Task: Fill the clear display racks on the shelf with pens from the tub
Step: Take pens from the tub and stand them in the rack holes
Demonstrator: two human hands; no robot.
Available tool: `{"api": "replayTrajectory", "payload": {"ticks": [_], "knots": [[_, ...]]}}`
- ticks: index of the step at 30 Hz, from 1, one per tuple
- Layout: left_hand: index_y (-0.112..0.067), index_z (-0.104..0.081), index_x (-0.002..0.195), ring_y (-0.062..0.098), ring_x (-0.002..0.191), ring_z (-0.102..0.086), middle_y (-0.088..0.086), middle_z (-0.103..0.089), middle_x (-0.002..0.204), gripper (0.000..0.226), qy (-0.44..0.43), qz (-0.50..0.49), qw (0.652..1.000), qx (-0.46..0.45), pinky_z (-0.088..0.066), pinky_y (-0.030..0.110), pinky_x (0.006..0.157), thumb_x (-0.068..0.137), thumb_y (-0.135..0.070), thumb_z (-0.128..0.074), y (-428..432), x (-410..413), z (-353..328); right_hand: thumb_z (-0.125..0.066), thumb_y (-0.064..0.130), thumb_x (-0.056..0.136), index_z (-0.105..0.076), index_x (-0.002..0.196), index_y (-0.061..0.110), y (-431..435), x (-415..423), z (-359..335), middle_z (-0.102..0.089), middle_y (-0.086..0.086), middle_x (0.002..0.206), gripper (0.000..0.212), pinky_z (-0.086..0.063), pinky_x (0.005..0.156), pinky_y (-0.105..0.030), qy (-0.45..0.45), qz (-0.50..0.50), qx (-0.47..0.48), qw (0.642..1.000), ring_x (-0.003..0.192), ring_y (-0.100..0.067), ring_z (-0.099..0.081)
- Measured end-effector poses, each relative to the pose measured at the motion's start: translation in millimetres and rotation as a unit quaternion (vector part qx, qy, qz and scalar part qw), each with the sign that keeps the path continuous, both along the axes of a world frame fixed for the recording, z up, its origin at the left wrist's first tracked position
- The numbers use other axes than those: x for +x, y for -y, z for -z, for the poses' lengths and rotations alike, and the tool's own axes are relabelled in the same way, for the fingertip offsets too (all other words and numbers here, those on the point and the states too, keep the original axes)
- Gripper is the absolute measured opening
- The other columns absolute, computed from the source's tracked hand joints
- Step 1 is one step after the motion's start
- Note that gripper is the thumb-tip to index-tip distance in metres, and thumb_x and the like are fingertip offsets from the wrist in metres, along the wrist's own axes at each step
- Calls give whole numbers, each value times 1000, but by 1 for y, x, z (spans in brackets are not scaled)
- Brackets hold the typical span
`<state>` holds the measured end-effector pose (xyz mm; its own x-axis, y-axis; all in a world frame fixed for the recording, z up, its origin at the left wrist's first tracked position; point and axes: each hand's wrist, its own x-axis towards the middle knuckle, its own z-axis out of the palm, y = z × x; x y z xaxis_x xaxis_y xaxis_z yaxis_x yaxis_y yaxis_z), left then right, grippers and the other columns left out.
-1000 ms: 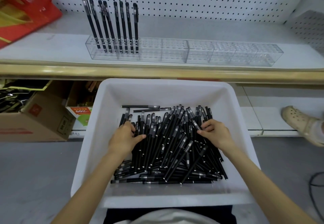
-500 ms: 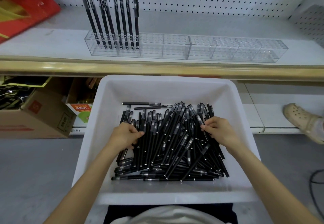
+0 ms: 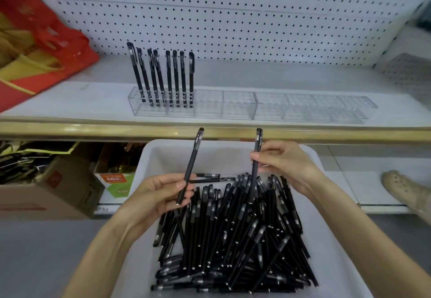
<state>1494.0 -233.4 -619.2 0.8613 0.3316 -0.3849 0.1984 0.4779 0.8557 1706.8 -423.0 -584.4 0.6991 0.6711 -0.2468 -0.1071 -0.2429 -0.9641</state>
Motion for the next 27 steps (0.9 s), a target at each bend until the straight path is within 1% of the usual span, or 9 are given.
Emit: {"api": "replayTrajectory", "payload": {"ticks": [1,2,5,9,12,15,18,24,27], "knots": [[0,-71,106,23,80,-71,21,-71,94,70,7,-21,1000,7,-58,27,69,49,-33,-93,-2,2,-3,-78,14,67,-69,78,5,-10,3,-9,-72,-7,75,17,-55,61,-20,1,-5,16,1000,67,-14,-68],[3,-69,107,25,81,-71,23,-71,95,64,10,-43,999,24,-59,30,71,55,-28,-90,-5,4,-6,-77,15,65,-68,77,4,-20,7,-18,-72,-8,73,18,-57,62,-22,7,-8,31,999,65,-16,-68],[9,-63,106,26,82,-71,22,-72,92,34,15,-87,990,111,-58,35,80,75,-6,-69,-11,15,-17,-76,10,70,-64,77,1,-59,19,-49,-72,-8,70,16,-59,63,-26,70,-13,76,995,60,-16,-67],[12,-61,97,23,79,-72,21,-72,86,24,51,-134,973,182,-57,22,65,76,1,-69,-27,34,-31,-76,5,76,-59,71,8,-113,37,-90,-70,-9,70,18,-59,61,-28,200,-9,122,972,61,-18,-68],[9,-64,93,24,81,-70,21,-71,88,22,57,-147,963,218,-56,21,65,75,1,-72,-36,50,-37,-80,10,73,-59,70,13,-147,55,-103,-70,-1,64,21,-60,63,-32,271,8,141,952,66,-24,-71],[2,-68,91,25,83,-70,17,-73,88,15,66,-141,962,224,-56,21,66,76,1,-71,-40,63,-40,-81,11,72,-60,70,12,-171,71,-97,-67,2,59,22,-60,64,-34,284,24,144,948,60,-18,-68],[-1,-69,91,21,81,-71,13,-73,85,12,66,-134,962,227,-56,21,66,80,3,-69,-43,72,-39,-82,11,71,-59,70,14,-185,79,-81,-66,5,58,23,-57,63,-28,281,20,136,950,56,-12,-65],[-1,-69,92,19,81,-71,12,-74,86,12,59,-127,965,222,-57,22,68,81,2,-67,-49,77,-34,-83,11,70,-59,68,17,-196,84,-59,-66,5,59,25,-59,69,-31,282,9,121,952,57,-12,-65],[-2,-69,92,20,82,-71,12,-74,85,12,61,-131,967,212,-58,24,69,81,3,-67,-51,76,-31,-84,13,69,-59,68,18,-200,85,-50,-66,7,59,25,-57,69,-28,294,-14,103,950,59,-9,-66]]}}
